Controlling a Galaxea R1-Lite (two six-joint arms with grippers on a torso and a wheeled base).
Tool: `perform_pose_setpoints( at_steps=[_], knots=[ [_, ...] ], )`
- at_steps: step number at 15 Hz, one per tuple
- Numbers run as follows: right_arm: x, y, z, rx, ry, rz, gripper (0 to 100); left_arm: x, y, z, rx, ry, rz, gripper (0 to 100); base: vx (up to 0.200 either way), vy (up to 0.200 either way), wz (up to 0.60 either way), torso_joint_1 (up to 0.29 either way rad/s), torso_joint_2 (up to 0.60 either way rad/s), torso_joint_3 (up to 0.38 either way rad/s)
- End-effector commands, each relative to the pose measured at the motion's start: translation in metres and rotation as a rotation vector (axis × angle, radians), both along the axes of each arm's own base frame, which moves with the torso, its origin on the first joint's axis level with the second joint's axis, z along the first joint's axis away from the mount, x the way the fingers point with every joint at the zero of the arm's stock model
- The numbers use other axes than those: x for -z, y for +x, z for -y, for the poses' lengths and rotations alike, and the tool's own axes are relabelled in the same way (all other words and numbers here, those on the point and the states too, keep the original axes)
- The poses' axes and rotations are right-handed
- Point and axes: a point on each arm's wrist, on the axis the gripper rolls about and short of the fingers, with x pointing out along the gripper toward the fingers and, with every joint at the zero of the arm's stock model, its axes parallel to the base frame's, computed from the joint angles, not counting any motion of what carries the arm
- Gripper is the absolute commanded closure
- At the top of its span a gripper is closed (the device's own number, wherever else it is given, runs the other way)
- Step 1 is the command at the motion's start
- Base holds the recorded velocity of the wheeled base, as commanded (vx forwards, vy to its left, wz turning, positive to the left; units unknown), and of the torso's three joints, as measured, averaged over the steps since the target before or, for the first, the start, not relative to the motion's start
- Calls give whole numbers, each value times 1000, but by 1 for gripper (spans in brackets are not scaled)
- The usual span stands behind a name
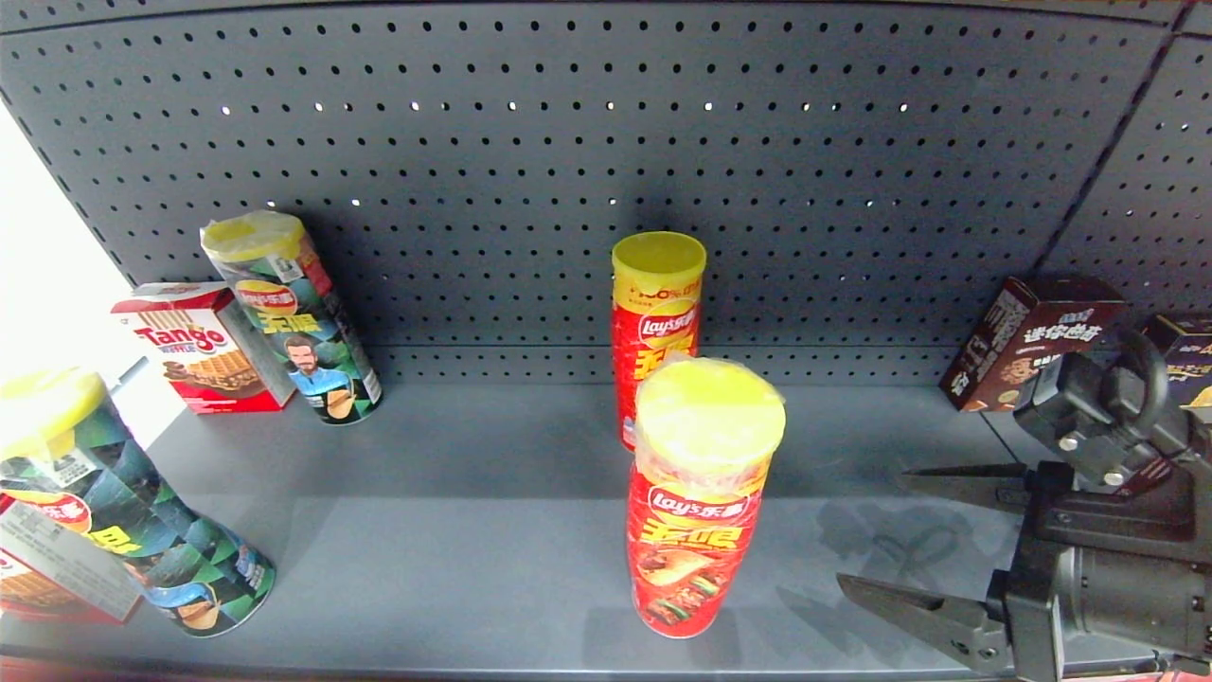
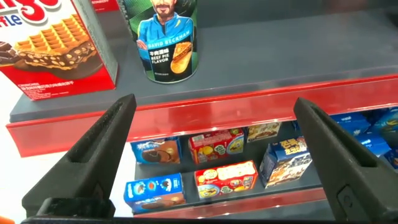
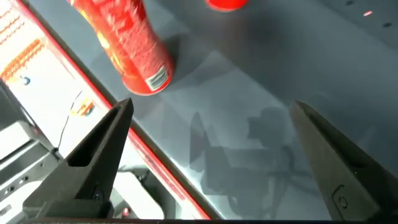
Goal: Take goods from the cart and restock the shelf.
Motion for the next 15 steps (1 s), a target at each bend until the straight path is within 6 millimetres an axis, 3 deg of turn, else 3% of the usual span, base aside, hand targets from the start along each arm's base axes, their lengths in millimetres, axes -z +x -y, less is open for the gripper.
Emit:
perform_pose_setpoints(
  at_steps=[1,7,15],
  knots=[
    [6,8,-9,-13,-29,-25,0,0,0,0,-1,0,-2,0,0,0,0,0,0,0],
    [14,16,-22,-31,-60,-54,0,0,0,0,-1,0,-2,0,0,0,0,0,0,0],
    [11,41,-43,5,-68,-38,0,0,0,0,-1,-2,-2,0,0,0,0,0,0,0]
  ],
)
